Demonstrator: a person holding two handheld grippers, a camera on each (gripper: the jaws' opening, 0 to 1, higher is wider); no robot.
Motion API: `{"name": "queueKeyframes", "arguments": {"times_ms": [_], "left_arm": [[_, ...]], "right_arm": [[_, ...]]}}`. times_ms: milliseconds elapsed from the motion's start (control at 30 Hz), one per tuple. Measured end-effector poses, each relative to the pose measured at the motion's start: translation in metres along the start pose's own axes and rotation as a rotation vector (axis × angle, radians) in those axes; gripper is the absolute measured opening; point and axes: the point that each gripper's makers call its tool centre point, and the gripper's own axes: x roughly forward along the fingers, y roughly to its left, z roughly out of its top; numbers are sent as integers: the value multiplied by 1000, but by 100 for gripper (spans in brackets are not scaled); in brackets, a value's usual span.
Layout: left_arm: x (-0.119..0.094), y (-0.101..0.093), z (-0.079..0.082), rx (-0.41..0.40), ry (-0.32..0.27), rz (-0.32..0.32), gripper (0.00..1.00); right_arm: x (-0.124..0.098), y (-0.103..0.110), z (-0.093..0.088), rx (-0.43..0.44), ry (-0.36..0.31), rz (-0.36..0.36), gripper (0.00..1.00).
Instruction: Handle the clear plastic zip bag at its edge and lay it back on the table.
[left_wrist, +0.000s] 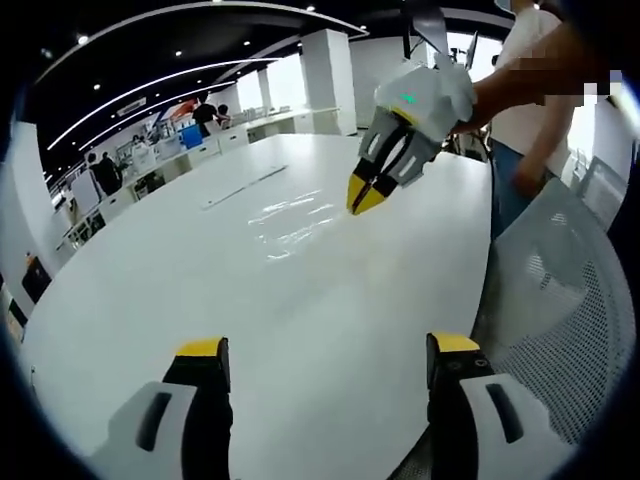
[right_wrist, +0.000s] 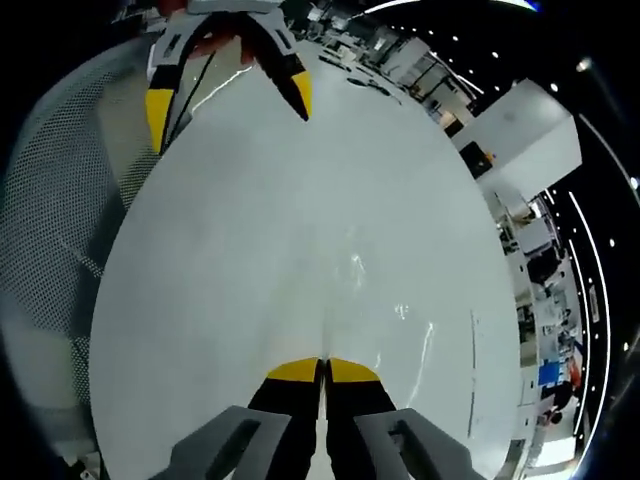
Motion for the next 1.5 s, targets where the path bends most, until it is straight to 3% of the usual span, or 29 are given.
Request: {"name": "queueKeyframes", "arguments": {"times_ms": [400, 767, 1500], "left_arm": [[9, 5, 3, 27, 8, -25, 77], [15, 4, 14, 74, 7, -51, 76], [29, -13, 32, 210, 12, -119, 65]], "right_arm": [[-13, -7, 11, -67, -28, -12, 0], [-22, 4, 26, -132, -84, 8, 0], [-49, 25, 26, -192, -150, 63, 0]]}}
